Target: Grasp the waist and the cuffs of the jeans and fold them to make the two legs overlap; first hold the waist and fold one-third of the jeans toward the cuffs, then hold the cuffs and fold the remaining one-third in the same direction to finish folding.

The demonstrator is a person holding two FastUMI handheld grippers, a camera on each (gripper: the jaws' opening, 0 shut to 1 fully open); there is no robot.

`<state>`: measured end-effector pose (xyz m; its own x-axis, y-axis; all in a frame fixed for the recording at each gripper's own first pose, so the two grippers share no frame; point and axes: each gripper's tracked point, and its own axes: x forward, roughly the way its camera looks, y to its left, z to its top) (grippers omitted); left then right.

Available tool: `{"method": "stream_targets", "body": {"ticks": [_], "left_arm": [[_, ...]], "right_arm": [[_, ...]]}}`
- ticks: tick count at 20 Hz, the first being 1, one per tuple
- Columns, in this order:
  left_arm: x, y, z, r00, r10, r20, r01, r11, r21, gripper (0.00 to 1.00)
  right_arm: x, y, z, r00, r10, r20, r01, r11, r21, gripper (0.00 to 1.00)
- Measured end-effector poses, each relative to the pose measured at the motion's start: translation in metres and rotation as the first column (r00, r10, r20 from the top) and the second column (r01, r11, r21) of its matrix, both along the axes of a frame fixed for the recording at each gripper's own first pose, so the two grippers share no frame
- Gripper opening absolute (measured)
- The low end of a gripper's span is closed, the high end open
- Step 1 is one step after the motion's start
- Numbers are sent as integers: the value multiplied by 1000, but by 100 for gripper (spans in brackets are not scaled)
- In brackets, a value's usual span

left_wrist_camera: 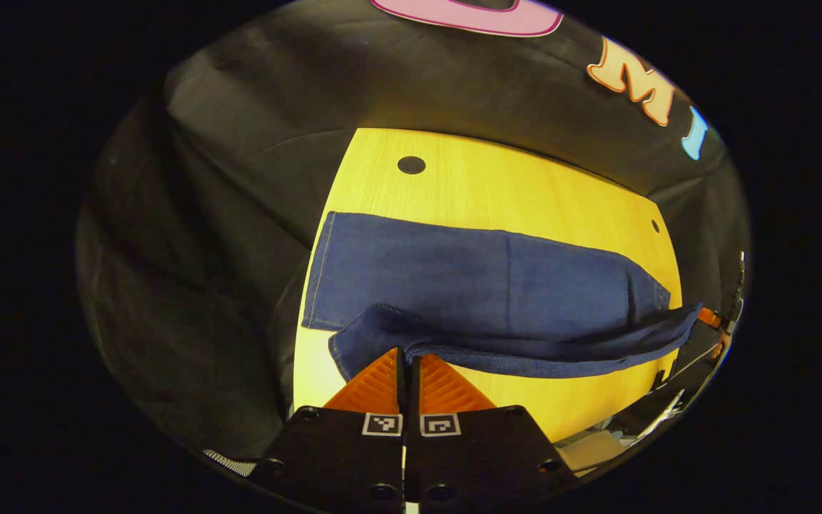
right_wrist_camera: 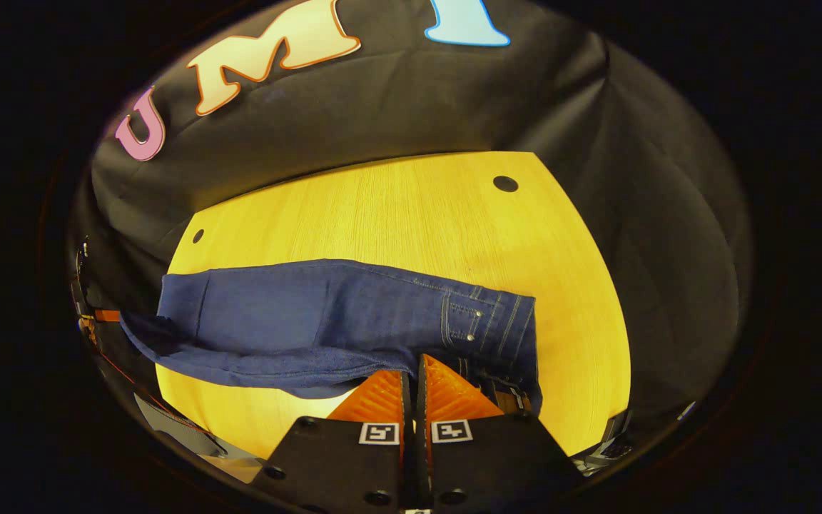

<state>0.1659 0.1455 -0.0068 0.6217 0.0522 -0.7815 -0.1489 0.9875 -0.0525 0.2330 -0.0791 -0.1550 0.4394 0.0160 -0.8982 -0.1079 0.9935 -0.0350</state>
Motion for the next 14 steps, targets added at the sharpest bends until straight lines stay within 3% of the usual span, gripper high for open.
{"method": "stream_targets", "body": {"ticks": [7,14], "left_arm": [[72,0,-21,995,84,-54,-83,996,25,0],[113,7,-54,986,136,-97,-136,991,8,0]], "right_arm": [[60,6,-59,987,49,-150,-45,999,28,2],[86,8,-104,974,-1,-227,16,998,62,0]]}}
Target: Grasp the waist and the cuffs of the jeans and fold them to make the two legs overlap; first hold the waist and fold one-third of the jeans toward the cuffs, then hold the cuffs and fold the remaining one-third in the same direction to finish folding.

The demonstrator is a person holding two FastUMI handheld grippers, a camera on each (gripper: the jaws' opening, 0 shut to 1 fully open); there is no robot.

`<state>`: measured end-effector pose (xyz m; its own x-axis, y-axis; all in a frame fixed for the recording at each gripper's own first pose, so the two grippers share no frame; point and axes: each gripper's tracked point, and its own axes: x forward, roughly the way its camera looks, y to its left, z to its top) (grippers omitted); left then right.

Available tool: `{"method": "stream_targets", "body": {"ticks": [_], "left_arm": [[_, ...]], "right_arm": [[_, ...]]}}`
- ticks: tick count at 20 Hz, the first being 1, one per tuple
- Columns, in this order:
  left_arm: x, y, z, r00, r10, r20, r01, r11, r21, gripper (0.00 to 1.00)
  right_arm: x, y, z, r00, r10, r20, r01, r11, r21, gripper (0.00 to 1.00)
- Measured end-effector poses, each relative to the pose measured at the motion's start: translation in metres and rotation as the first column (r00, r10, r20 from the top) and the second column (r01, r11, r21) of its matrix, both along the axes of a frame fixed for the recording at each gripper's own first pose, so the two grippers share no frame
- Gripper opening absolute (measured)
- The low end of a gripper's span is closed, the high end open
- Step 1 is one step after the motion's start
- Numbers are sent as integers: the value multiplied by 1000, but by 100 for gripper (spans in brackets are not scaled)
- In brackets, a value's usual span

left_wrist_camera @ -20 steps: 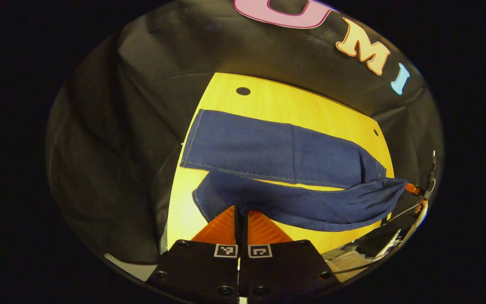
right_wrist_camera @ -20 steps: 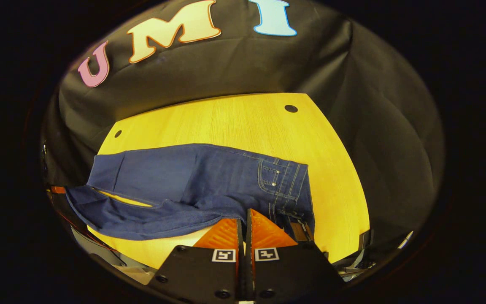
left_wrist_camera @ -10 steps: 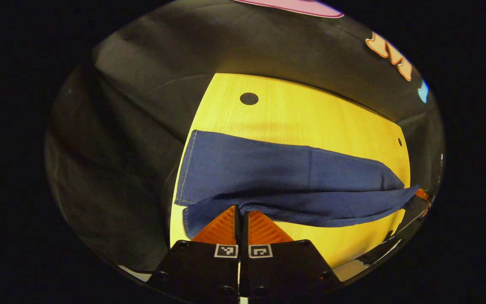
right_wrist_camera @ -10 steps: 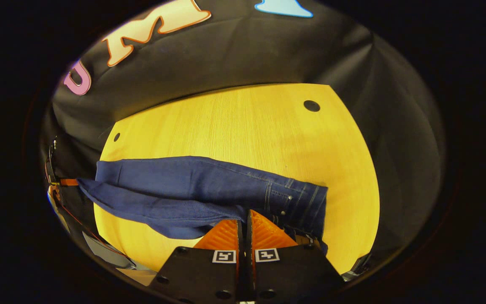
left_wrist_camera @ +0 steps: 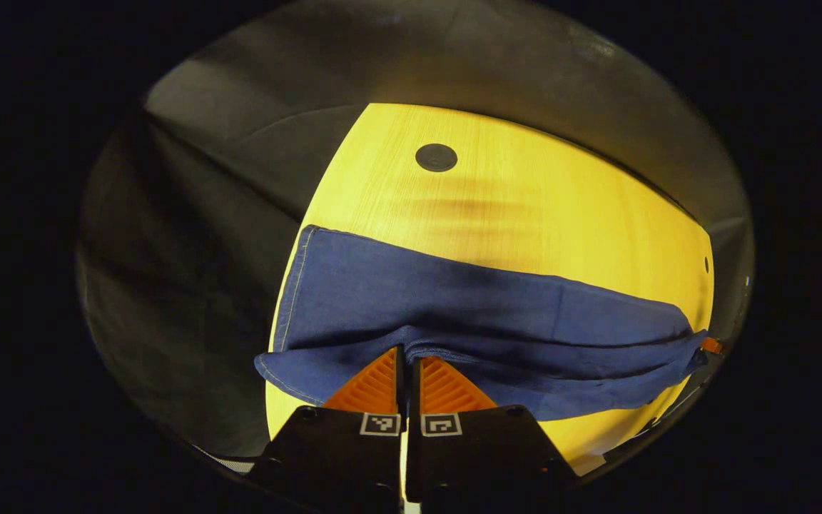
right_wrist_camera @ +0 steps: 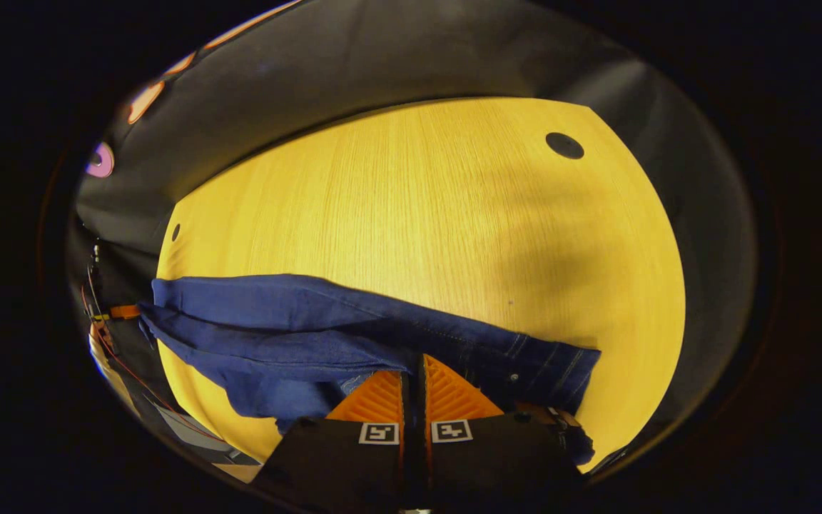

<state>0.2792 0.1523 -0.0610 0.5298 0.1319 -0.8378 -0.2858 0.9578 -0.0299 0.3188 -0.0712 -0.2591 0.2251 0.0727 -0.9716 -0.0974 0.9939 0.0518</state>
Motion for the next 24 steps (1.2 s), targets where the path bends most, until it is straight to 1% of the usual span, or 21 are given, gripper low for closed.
{"method": "stream_targets", "body": {"ticks": [2,3,4,6,7,8,9,10,11,13,15,16,17,18,19,20,23,24], "left_arm": [[6,2,-6,1000,25,-5,-25,1000,-2,0],[9,3,-6,999,34,-6,-34,999,-1,0],[10,3,-8,999,40,-5,-40,999,5,0],[11,6,-3,999,50,5,-50,998,32,0],[13,8,0,998,54,21,-55,998,44,1],[14,10,2,998,59,36,-61,997,55,17],[13,15,9,996,73,54,-77,994,74,29],[13,20,13,993,83,79,-89,993,83,45],[12,25,17,990,96,104,-105,991,87,61],[6,27,21,982,116,146,-125,990,58,94],[-1,27,26,974,136,184,-142,990,17,96],[-5,31,30,967,144,209,-150,989,13,91],[-7,37,36,960,151,234,-160,987,20,93],[-10,39,45,953,159,258,-172,985,30,87],[-13,41,55,947,164,275,-181,983,38,92],[-16,42,65,943,171,286,-190,981,39,92],[-28,38,71,939,172,299,-192,981,39,92],[-30,37,74,938,171,300,-194,980,46,92]], "right_arm": [[2,-1,-2,1000,-15,-5,15,1000,11,2],[3,0,0,1000,-25,-5,25,999,21,0],[7,0,0,999,-41,8,40,999,34,0],[21,5,5,994,-95,50,90,992,85,12],[26,4,11,991,-114,71,106,989,100,29],[31,0,16,987,-124,102,113,988,106,47],[37,-4,26,982,-131,135,114,985,130,65],[48,-10,38,971,-152,187,126,982,143,82],[50,-14,49,959,-169,228,136,979,152,100],[52,-27,72,932,-208,297,170,974,150,99],[42,-46,94,905,-251,343,212,966,148,99],[33,-57,102,893,-276,357,238,960,147,99],[20,-71,109,881,-302,365,267,953,144,99],[5,-84,110,873,-324,365,293,946,138,99],[-12,-96,110,867,-344,359,319,939,130,98],[-31,-111,105,863,-368,346,347,930,122,94],[-78,-138,79,855,-434,284,419,901,116,94],[-88,-145,69,854,-445,269,433,895,108,99]]}}
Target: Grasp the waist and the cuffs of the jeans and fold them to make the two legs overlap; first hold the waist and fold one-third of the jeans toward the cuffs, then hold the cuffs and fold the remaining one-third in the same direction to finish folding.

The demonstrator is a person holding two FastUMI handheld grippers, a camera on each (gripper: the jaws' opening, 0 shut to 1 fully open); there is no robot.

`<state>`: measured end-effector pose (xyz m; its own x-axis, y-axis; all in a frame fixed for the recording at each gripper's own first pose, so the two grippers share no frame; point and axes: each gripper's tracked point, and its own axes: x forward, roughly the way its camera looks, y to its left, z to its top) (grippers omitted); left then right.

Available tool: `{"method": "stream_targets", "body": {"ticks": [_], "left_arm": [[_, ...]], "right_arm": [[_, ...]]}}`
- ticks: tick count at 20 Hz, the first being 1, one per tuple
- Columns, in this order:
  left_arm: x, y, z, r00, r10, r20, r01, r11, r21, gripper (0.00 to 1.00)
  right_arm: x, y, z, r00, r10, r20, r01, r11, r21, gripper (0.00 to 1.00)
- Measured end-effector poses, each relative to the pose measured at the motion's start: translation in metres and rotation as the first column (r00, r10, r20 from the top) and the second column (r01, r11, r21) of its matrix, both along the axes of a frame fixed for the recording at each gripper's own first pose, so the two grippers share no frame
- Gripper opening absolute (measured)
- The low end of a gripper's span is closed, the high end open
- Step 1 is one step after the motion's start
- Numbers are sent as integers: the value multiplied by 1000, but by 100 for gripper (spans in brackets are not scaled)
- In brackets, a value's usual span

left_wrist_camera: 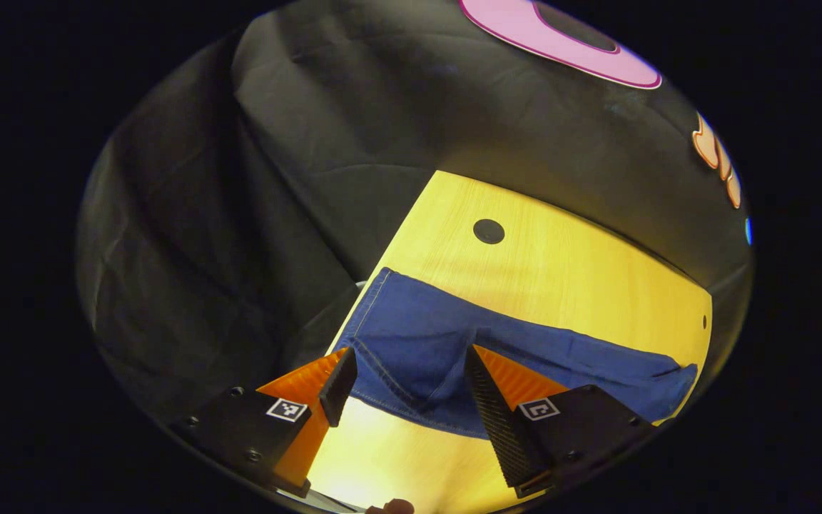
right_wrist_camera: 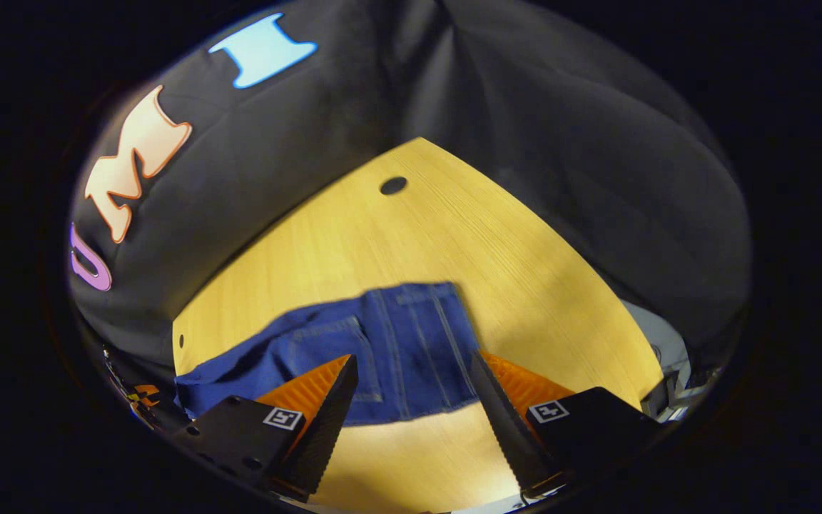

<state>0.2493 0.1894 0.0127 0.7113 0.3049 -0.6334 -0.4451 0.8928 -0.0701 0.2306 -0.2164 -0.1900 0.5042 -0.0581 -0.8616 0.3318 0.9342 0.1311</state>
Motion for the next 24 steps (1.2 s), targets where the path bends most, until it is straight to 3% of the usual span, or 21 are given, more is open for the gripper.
{"method": "stream_targets", "body": {"ticks": [3,4,6,7,11,12,15,16,20,21,22,24], "left_arm": [[-3,-11,4,1000,-4,10,4,1000,-7,92],[-7,-10,0,1000,-7,11,7,1000,-17,91],[-9,-19,-3,1000,-15,24,16,999,-41,92],[-9,-24,-2,999,-18,36,20,998,-54,91],[-20,-42,2,997,-10,75,17,995,-95,92],[-23,-43,2,996,-11,84,19,995,-97,92],[-39,-55,10,994,-2,107,13,995,-102,92],[-43,-57,12,994,5,114,7,994,-106,92],[-52,-60,15,990,39,134,-24,993,-118,92],[-53,-62,15,990,48,136,-31,992,-124,94],[-55,-61,14,989,57,137,-39,991,-132,92],[-56,-63,14,986,68,152,-45,988,-147,92]], "right_arm": [[-16,-10,-25,999,-30,-40,31,999,34,94],[-19,-11,-33,998,-29,-53,31,999,36,99],[-19,-13,-46,997,-5,-74,7,1000,25,94],[-18,-10,-47,997,8,-79,-7,1000,21,99],[-20,-17,-60,993,54,-105,-58,998,-33,99],[-21,-19,-64,991,67,-114,-73,996,-52,94],[-23,-17,-72,985,116,-128,-127,989,-82,99],[-22,-16,-74,984,123,-129,-134,988,-82,95],[-23,-12,-81,981,140,-135,-153,985,-86,98],[-21,-11,-81,981,150,-126,-162,983,-90,93],[-22,-7,-82,980,158,-121,-168,983,-79,95],[-20,0,-85,984,146,-107,-154,986,-70,75]]}}
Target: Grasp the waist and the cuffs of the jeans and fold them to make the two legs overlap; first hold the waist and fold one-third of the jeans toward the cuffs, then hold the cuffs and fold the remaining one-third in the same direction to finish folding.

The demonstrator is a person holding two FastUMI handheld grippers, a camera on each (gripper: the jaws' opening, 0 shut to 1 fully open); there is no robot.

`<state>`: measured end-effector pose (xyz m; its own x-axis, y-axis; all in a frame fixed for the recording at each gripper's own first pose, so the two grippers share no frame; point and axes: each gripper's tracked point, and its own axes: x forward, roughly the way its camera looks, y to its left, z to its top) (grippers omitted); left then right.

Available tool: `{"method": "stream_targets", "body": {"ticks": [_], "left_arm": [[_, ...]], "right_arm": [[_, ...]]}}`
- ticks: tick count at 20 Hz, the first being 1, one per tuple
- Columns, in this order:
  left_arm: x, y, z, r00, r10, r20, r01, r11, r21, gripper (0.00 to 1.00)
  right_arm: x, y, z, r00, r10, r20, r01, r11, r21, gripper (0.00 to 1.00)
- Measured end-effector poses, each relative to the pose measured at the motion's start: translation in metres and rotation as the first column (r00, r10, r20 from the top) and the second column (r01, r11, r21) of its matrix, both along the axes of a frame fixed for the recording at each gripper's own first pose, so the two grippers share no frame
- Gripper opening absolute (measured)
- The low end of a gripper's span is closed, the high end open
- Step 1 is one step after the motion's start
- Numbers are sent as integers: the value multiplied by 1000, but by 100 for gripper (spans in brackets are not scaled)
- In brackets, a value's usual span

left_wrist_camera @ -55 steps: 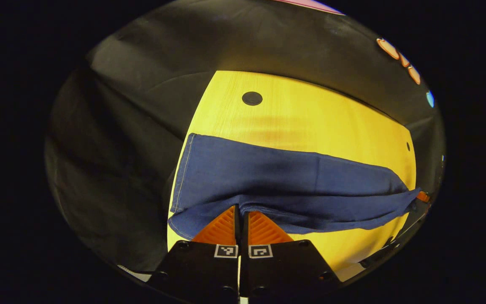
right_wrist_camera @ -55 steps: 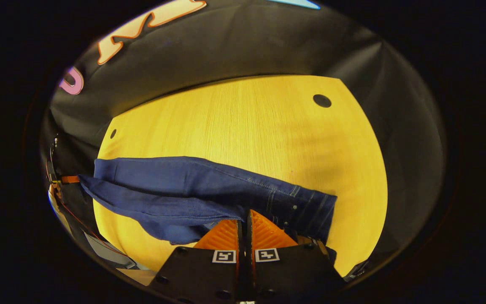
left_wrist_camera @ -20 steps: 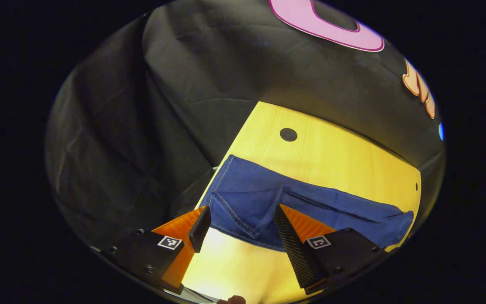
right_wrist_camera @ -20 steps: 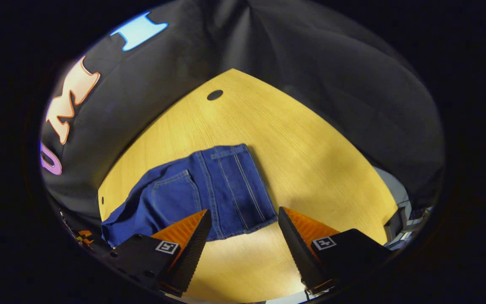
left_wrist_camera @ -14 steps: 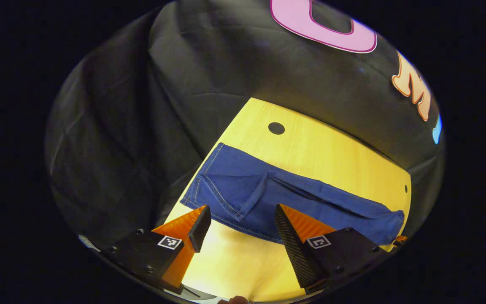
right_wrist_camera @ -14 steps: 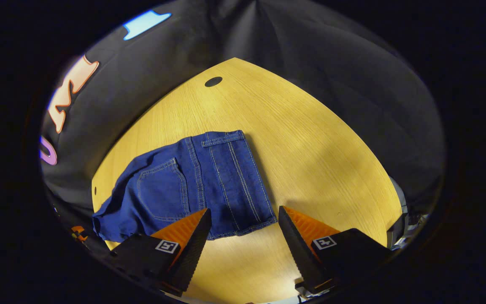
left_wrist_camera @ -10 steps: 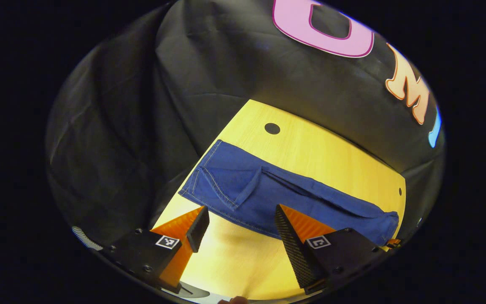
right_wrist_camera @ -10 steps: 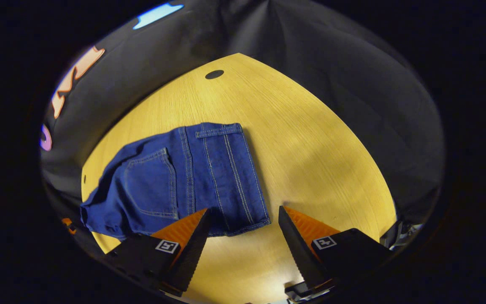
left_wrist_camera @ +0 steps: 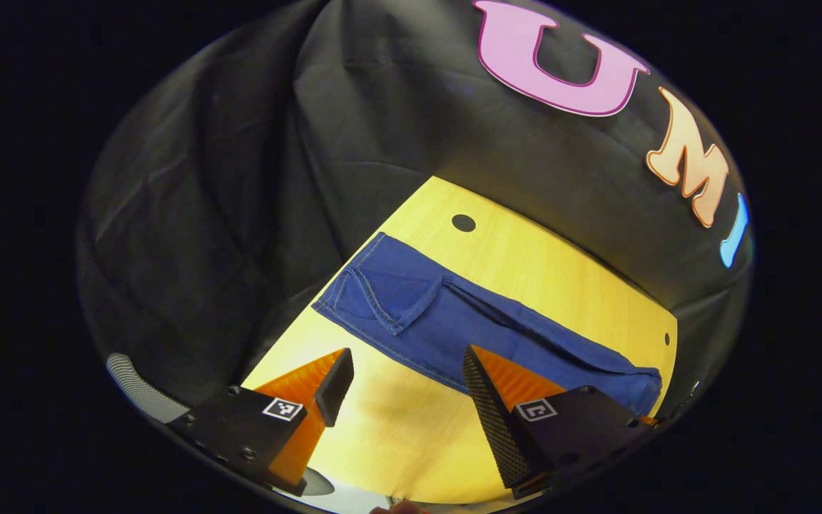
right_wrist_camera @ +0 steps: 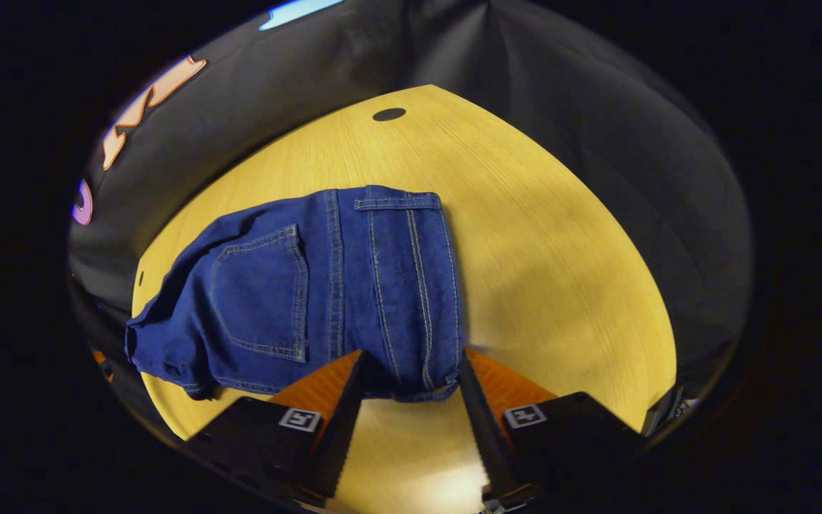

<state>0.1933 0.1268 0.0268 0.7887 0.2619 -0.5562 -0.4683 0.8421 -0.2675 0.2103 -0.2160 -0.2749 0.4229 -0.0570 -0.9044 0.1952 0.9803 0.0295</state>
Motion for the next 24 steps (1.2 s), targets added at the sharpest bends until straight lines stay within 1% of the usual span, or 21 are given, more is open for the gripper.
{"method": "stream_targets", "body": {"ticks": [1,2,3,4,5,7,8,10,11,12,14,16,19,21,23,24], "left_arm": [[2,-2,-2,1000,5,5,-5,1000,-8,93],[3,-3,-2,1000,7,9,-7,1000,-15,93],[3,-5,-3,1000,6,8,-6,1000,-22,93],[3,-9,-6,1000,4,9,-3,1000,-29,96],[4,-13,-7,1000,2,8,-1,999,-37,94],[7,-24,-9,1000,-9,0,9,999,-54,94],[8,-29,-12,1000,-14,-5,13,998,-56,94],[12,-37,-14,1000,-20,-6,19,998,-58,94],[14,-42,-15,1000,-26,-5,26,998,-63,94],[12,-41,-16,999,-31,-10,30,997,-67,94],[13,-42,-17,999,-39,-18,37,998,-56,94],[16,-44,-16,999,-42,-12,41,998,-53,94],[16,-47,-16,998,-63,-8,62,996,-67,94],[16,-48,-15,997,-82,-2,81,994,-70,94],[16,-49,-15,995,-103,5,103,993,-64,94],[14,-50,-14,994,-113,9,113,992,-61,94]], "right_arm": [[0,2,-1,1000,7,-1,-7,1000,10,66],[0,5,-1,1000,8,1,-8,1000,21,63],[1,6,-1,1000,18,3,-18,999,34,52],[1,8,0,1000,23,10,-23,999,37,47],[4,8,-1,1000,24,12,-24,999,37,40],[5,7,-1,999,34,19,-35,999,30,25],[7,5,-2,999,27,22,-27,999,26,19],[10,4,1,999,14,39,-14,1000,14,9],[6,5,2,999,28,44,-28,1000,-2,4],[7,5,4,998,38,54,-37,999,-24,5],[8,5,7,997,47,61,-43,997,-62,5],[10,7,15,995,44,89,-37,996,-77,5],[12,14,40,988,-8,152,15,999,-49,5],[20,22,60,978,-21,209,29,999,-36,5],[27,40,87,964,-26,263,35,999,-30,2],[29,52,98,959,-21,283,30,999,-31,3]]}}
